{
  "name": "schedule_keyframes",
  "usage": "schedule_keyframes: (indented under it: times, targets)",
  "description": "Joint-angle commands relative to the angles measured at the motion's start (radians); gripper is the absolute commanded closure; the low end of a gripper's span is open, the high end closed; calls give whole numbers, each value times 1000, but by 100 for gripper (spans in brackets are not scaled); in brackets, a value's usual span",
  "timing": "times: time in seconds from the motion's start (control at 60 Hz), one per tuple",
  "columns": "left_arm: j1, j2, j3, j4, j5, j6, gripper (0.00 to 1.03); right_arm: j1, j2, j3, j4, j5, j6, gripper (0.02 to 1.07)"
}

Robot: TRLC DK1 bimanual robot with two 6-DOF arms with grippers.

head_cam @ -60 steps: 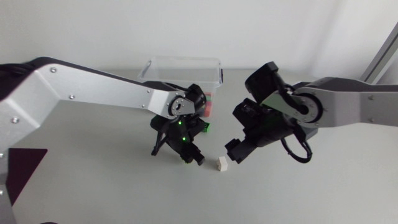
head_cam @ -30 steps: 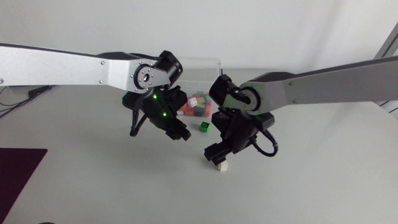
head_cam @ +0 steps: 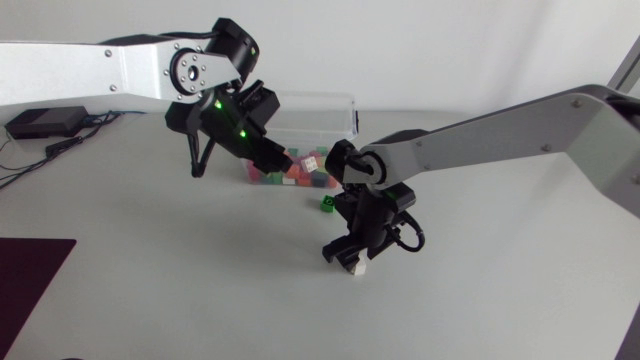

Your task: Place the duplo bricks in the container

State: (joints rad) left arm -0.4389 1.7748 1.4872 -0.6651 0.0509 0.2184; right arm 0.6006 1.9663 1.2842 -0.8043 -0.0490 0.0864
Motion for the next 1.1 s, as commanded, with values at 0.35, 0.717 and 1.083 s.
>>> schedule_keyframes:
  times: [0.35,0.717,1.083]
  targets:
    - [72,11,117,170,12,-11,62,-2,-3,29,-24,-3,26,79]
    - [121,160,252,275,46,-56,60,-53,-126,124,-65,-5,10,79]
    - [143,183,216,429,52,-62,5,-78,-187,201,2,-8,-19,79]
